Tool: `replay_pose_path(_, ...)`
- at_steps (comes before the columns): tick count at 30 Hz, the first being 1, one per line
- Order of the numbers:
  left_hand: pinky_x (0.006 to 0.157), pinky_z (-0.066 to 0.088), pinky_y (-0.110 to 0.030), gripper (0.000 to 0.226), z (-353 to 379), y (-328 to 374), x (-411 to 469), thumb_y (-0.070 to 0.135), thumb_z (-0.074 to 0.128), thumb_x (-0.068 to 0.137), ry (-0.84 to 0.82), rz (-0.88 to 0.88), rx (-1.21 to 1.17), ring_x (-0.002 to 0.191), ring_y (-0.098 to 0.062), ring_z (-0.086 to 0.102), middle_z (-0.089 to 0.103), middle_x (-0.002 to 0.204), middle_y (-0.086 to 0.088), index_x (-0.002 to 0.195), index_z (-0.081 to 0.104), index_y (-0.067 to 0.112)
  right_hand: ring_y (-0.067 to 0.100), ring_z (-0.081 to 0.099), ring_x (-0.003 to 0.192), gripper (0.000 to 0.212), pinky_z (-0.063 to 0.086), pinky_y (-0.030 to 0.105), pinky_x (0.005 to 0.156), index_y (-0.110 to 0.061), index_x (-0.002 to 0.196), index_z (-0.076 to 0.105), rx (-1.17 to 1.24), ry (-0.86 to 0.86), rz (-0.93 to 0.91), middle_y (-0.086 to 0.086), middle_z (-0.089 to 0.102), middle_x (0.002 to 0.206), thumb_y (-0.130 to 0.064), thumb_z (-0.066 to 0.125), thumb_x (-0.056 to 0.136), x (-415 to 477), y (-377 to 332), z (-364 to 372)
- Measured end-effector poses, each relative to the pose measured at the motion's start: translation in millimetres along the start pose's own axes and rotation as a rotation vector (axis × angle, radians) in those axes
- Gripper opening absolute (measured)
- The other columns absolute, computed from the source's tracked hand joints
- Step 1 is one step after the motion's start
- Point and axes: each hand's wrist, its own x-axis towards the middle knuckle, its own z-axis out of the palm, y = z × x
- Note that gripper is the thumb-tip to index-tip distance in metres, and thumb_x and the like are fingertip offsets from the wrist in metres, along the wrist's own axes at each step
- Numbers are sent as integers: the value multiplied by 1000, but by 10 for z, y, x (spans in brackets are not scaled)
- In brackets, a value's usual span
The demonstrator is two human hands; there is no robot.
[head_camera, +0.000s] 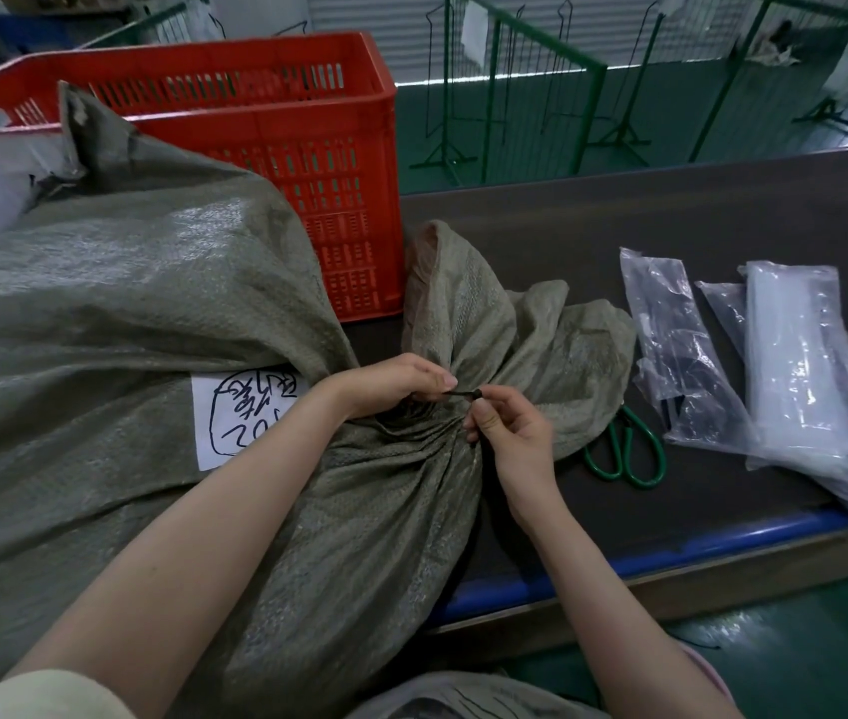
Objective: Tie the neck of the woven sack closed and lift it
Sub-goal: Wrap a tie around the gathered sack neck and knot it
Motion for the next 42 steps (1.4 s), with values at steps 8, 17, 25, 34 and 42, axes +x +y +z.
replay_pose_path(8, 70, 43, -5, 45, 18, 43, -34, 19, 47, 94, -33, -11, 34, 67, 11, 61, 68, 61, 20, 58, 72, 31, -3, 53, 44, 25, 45, 10, 48, -13, 79, 58, -15, -46, 79, 5, 54, 58, 8, 49, 87, 13, -66, -5)
replay_pose_path(17, 55, 34, -6, 38, 90, 94, -89, 13, 42, 96, -57, 46, 55, 48, 7, 43, 48, 48, 20, 60, 53, 20, -3, 51, 43, 21, 43, 10, 47, -12, 79, 61, -109, -133, 139, 6, 53, 61, 2, 49, 89, -29, -33, 48)
replay_pose_path(25, 64, 41, -8, 21, 67, 113, -96, 4, 64, 82, 50, 110, 108, 60, 6, 51, 54, 65, 10, 80, 64, 25, 3, 54, 57, 12, 44, 13, 59, -12, 73, 55, -55, -95, 189, -1, 59, 65, -3, 59, 81, 15, -22, -6)
replay_pose_path(34, 66, 42, -11, 22, 55, 109, -84, -2, 64, 81, 22, 89, 165, 63, 2, 52, 53, 72, -2, 71, 57, 16, 5, 38, 50, 36, 30, 22, 55, -14, 52, 51, -298, -106, 123, 1, 42, 52, -16, 57, 88, 52, -186, 10)
replay_pose_path(42, 82, 42, -26, 26, -87, 118, -60, 11, 69, 76, -48, -24, 623, 78, -6, 50, 52, 81, 7, 68, 51, 27, 0, 29, 39, 45, 26, 12, 42, -18, 42, 45, -180, -23, 133, -12, 36, 35, -6, 53, 84, -54, -350, 92)
